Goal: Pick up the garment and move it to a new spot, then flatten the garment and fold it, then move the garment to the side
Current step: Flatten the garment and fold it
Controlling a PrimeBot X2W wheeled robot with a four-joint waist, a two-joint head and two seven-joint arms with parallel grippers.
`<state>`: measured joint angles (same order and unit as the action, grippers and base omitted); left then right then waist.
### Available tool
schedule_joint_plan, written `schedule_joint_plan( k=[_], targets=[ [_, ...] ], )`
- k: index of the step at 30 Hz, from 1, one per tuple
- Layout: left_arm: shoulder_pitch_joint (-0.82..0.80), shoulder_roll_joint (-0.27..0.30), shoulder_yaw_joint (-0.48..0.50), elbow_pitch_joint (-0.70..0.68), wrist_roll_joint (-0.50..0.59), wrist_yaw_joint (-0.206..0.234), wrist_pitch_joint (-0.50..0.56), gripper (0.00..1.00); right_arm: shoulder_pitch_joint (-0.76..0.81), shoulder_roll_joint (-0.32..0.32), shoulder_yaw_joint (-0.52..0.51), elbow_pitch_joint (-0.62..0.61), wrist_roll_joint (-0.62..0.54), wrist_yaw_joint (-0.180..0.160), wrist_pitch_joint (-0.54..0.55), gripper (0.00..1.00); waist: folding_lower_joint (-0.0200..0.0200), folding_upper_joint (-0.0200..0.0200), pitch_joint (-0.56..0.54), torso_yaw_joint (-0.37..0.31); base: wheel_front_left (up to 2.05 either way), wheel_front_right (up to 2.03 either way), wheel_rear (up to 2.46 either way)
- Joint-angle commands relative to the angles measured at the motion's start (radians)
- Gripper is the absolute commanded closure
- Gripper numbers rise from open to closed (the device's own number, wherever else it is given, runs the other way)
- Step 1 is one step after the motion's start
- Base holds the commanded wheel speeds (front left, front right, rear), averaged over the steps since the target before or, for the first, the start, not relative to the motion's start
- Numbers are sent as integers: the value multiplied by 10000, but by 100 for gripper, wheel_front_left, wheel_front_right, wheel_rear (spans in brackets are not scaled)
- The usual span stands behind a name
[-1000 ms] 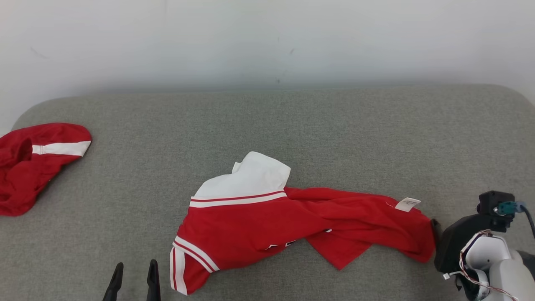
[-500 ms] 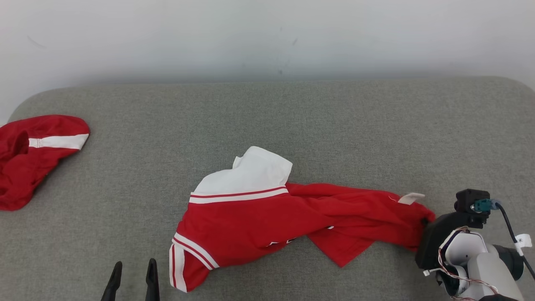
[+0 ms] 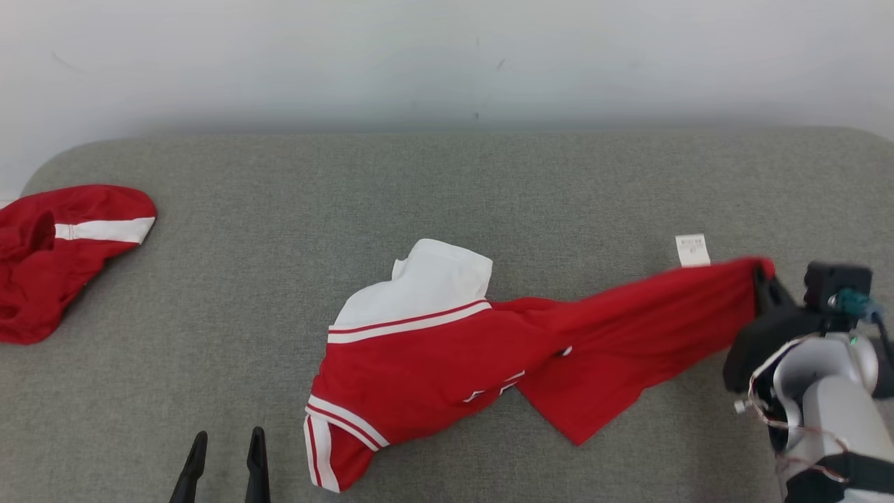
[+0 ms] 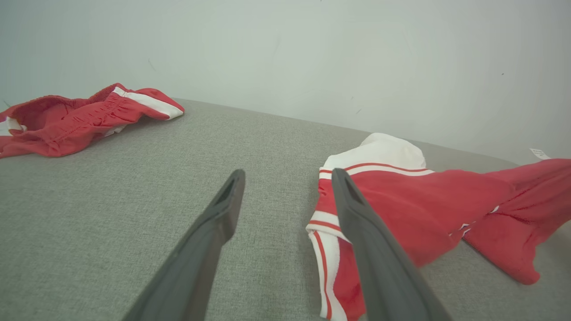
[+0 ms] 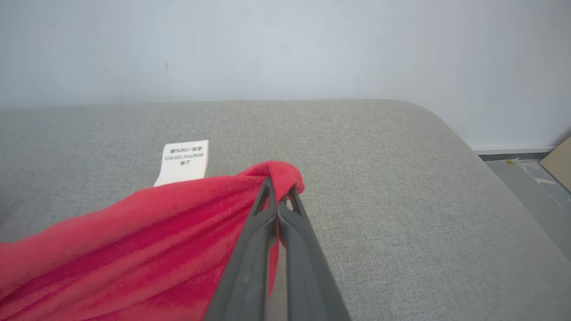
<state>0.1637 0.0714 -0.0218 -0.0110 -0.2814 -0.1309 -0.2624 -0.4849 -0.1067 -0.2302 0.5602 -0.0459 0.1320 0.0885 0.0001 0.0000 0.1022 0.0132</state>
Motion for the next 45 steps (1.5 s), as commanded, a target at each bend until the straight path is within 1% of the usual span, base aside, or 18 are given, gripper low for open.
schedule_joint_plan(
  k=[1,7,8,9,10,11,12,15,18,23,28,32,36,39,45],
  targets=[
    [-41,3,-16,-22,81,9,-35,0,303,34,-143,307,-239,-25,126,100,-1,0,19,55,0,0,0],
    [-72,-13,16,-23,101,9,-36,0,616,73,-650,1392,-758,-25,562,100,-1,0,57,132,0,0,0],
    [-71,-16,25,-21,106,9,-36,0,677,109,-657,1551,-804,-25,630,80,-1,0,50,138,0,0,0],
    [-60,-21,34,-22,113,9,-36,0,707,129,-662,1649,-805,-25,649,65,-1,0,39,136,0,0,0],
    [-41,-23,50,-25,119,9,-35,0,740,122,-702,1724,-811,-25,633,27,-1,0,27,130,0,0,0],
    [-41,-23,50,-25,119,9,-35,0,740,122,-702,1724,-811,-25,633,27,-1,0,27,130,0,0,0],
    [-16,-26,69,-31,117,9,-35,0,807,109,-744,1800,-839,-25,627,0,-1,0,15,115,0,0,0],
    [57,-42,120,-44,113,9,-36,0,1075,142,-835,1914,-860,-25,499,0,-1,0,-52,52,0,0,0],
    [121,-60,161,-56,121,9,-35,0,1307,187,-944,1741,-874,-25,288,0,-1,0,-157,-49,0,0,0],
    [202,-93,275,-61,112,9,-36,0,1837,347,-691,1007,-337,-25,-789,0,-1,0,-405,-223,0,0,0],
    [344,-140,485,24,51,9,-36,0,2651,465,422,-120,548,-25,-2184,0,-1,0,-724,-441,0,0,0],
    [449,-168,708,116,-10,9,-35,0,3397,465,1567,-1059,1099,-25,-2964,0,-1,0,-984,-602,0,0,0],
    [526,-190,832,244,-16,9,-36,0,4142,358,2368,-1885,1444,-25,-3322,0,-1,0,-1174,-686,0,0,0],
    [597,-204,891,390,-27,9,-35,0,4624,324,2777,-2376,1574,-25,-3466,0,-1,0,-1327,-727,0,0,0],
    [752,-209,990,681,76,9,-36,0,5314,317,3229,-2738,1752,-25,-3531,0,-1,0,-1601,-757,0,0,0]
  ],
)
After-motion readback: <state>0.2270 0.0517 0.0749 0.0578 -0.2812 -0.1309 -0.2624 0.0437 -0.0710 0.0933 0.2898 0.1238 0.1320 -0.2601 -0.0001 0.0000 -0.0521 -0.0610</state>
